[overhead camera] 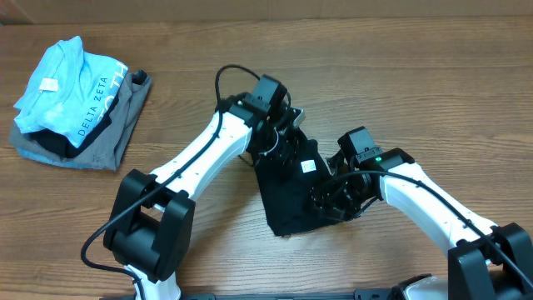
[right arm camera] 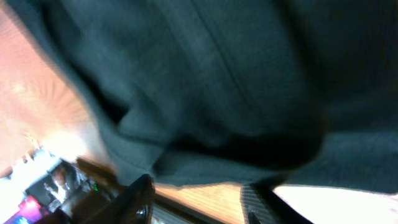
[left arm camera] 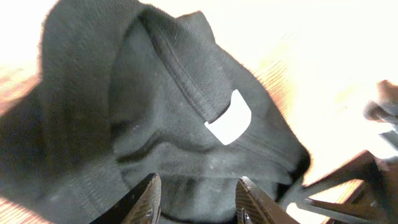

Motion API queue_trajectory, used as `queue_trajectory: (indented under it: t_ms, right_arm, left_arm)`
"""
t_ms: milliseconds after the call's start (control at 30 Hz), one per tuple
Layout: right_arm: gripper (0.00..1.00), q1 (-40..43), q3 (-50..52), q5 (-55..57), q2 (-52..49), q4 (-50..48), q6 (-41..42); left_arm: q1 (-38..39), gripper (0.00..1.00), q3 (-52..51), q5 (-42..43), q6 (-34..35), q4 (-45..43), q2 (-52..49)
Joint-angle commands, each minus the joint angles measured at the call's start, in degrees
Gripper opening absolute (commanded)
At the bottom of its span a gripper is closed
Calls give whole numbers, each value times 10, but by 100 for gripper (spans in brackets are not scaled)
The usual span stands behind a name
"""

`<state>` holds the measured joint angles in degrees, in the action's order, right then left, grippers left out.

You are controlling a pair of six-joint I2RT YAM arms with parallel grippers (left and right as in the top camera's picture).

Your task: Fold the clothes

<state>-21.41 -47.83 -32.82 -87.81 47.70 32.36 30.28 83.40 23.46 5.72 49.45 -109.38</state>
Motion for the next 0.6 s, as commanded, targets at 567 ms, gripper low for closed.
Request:
queue_trajectory:
  t_ms: [567]
  right_arm:
    - [27, 108, -14, -110, 18, 23, -176]
  left_arm:
    - [-36, 51, 30, -97, 0, 111, 14]
